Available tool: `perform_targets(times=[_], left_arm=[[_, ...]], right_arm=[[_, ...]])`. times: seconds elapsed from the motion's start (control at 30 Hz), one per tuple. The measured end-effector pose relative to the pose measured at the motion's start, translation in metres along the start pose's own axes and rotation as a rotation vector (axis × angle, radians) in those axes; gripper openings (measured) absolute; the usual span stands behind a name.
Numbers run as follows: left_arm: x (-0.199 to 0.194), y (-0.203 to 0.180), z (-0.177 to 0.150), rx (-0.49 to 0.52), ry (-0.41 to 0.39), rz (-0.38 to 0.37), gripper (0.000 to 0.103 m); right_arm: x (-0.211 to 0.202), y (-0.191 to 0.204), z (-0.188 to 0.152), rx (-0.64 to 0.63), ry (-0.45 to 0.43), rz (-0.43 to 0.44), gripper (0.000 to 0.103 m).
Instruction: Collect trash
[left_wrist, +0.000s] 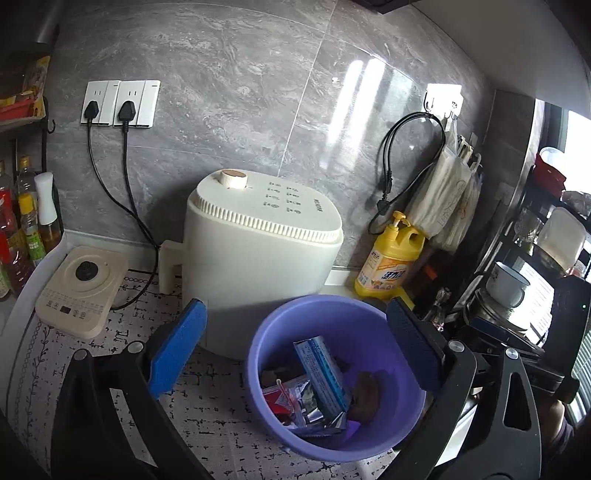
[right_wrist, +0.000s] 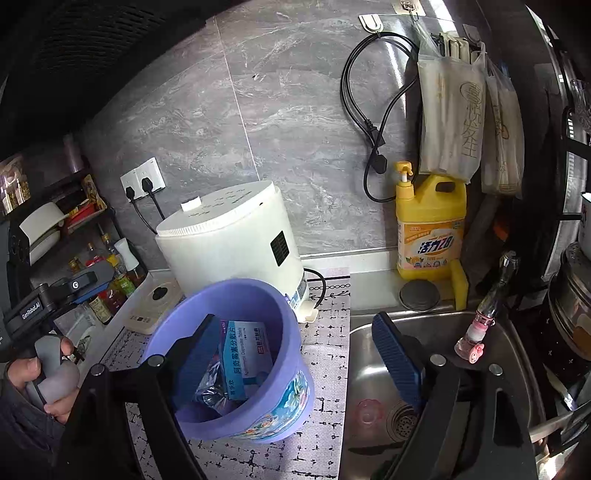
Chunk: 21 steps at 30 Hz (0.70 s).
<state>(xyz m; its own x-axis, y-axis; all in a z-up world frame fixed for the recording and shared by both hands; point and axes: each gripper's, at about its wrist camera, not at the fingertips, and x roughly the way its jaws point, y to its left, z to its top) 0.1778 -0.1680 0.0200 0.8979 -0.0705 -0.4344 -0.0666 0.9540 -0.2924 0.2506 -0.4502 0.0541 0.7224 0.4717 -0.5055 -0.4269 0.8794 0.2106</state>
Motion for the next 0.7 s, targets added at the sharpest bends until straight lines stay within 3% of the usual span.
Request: perform_targets(times=[0.3, 0.7], left_arm=[[-0.037, 0.051, 0.010, -0.008, -0.016, 0.073, 0.097], [-0.066, 0.097, 0.029, 0.032, 0.001, 0.047, 0.097]], right_arm=[[0.017, 0.033, 0.010, 0.019, 0.001, 0.009, 0.094], [0.021, 0.085, 0.007, 0.076, 0.035, -0.033, 0.095]])
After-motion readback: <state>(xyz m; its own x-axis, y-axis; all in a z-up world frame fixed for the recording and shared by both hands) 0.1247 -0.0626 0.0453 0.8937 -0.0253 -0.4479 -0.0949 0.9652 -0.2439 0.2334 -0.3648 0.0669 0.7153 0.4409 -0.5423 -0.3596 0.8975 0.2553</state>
